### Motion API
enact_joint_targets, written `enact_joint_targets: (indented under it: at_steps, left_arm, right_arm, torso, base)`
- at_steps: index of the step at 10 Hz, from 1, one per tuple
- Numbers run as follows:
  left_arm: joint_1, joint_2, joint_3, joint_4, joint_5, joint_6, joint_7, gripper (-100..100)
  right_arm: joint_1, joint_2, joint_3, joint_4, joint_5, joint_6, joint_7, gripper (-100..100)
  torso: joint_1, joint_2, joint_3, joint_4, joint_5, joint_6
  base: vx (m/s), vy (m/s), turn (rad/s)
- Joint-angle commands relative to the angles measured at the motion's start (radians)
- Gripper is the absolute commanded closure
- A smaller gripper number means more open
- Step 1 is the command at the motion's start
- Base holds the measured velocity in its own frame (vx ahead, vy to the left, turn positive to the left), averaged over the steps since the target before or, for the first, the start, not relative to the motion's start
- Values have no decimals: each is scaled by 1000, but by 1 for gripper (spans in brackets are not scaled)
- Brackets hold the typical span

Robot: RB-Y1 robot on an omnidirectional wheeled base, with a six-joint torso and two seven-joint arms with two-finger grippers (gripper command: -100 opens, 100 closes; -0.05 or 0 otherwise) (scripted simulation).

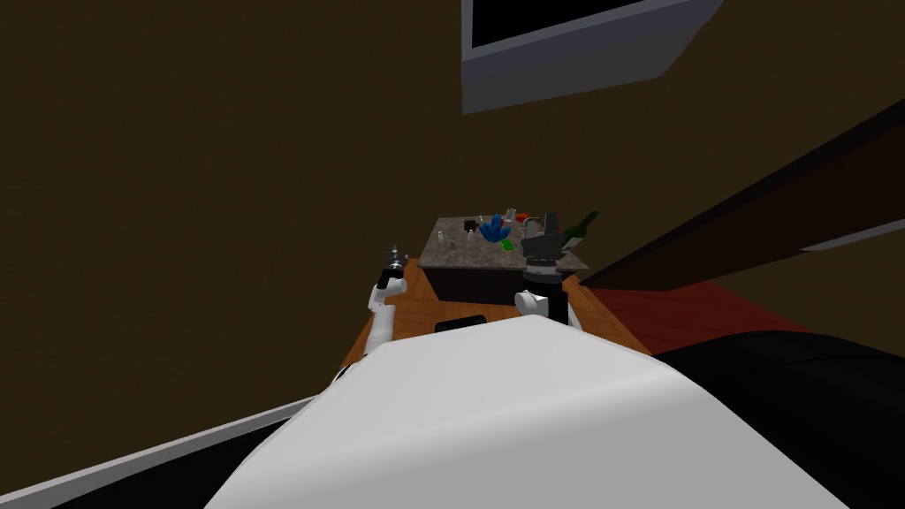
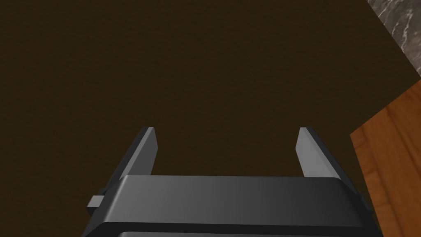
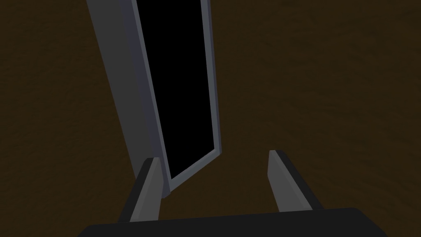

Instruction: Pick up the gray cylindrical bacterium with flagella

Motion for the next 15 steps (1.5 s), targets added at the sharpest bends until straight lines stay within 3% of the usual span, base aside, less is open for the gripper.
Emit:
enact_joint_targets:
  at_steps: [1,4,5,6,15]
  left_arm:
    - [-50,7,6,50,15,50,25,-100]
    - [-134,9,10,129,27,114,44,-100]
    - [-167,10,12,157,38,158,63,-100]
    - [-192,10,12,189,38,161,63,-100]
    - [-452,3,5,464,88,365,153,-100]
  right_arm:
    - [0,0,0,0,0,0,0,0]
    - [0,0,0,0,0,0,0,0]
    - [0,0,0,0,0,0,0,0]
    - [0,0,0,0,0,0,0,0]
    - [0,0,0,0,0,0,0,0]
  torso:
    - [0,0,0,0,0,0]
    - [0,0,0,0,0,0]
    - [0,0,0,0,0,0]
    - [-1,0,0,0,0,0]
    - [0,-1,0,0,0,0]
  base:
    - [-30,-33,38]
    - [-27,-27,27]
    - [-26,-34,38]
    - [-16,-31,19]
    - [-14,-30,22]
